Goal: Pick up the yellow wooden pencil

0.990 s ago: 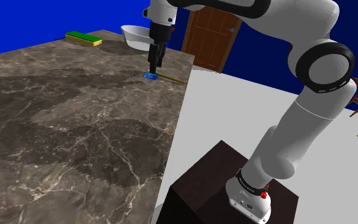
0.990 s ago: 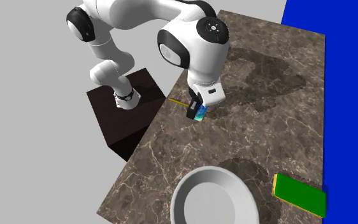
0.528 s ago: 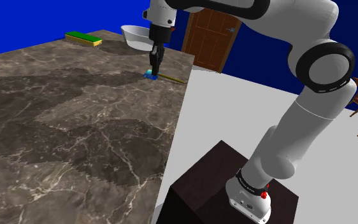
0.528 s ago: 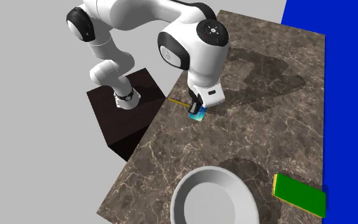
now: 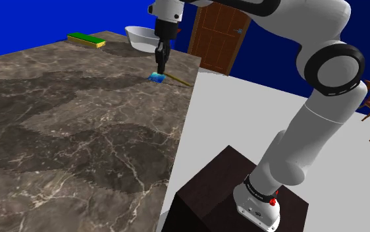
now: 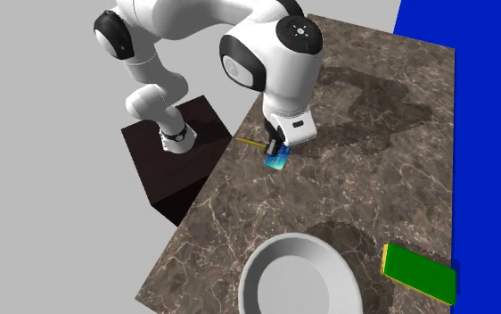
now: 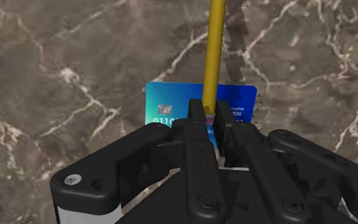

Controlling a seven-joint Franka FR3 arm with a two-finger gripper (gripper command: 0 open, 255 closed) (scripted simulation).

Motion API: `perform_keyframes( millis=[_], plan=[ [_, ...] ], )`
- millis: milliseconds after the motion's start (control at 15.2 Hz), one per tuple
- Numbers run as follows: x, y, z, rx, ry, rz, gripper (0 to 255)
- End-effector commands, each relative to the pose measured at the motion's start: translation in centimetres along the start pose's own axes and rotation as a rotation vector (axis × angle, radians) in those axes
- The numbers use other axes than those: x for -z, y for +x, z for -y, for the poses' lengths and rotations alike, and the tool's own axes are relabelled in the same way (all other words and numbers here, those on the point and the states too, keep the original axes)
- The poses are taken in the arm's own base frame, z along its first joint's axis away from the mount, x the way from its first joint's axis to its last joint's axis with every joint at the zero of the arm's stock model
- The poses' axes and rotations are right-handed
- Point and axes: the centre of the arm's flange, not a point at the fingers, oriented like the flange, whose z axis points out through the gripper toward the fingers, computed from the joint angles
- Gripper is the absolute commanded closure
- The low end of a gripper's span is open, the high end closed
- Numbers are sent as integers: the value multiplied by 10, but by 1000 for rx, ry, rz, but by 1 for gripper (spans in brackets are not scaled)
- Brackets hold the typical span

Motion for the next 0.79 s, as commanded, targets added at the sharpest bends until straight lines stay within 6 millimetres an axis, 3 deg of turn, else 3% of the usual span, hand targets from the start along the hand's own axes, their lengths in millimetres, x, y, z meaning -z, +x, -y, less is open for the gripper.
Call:
perform_keyframes(
  millis=[0, 726],
  plan=[
    [10, 0, 0, 0, 0, 0, 255],
    [63, -2, 4, 0, 0, 0, 255]
  ],
)
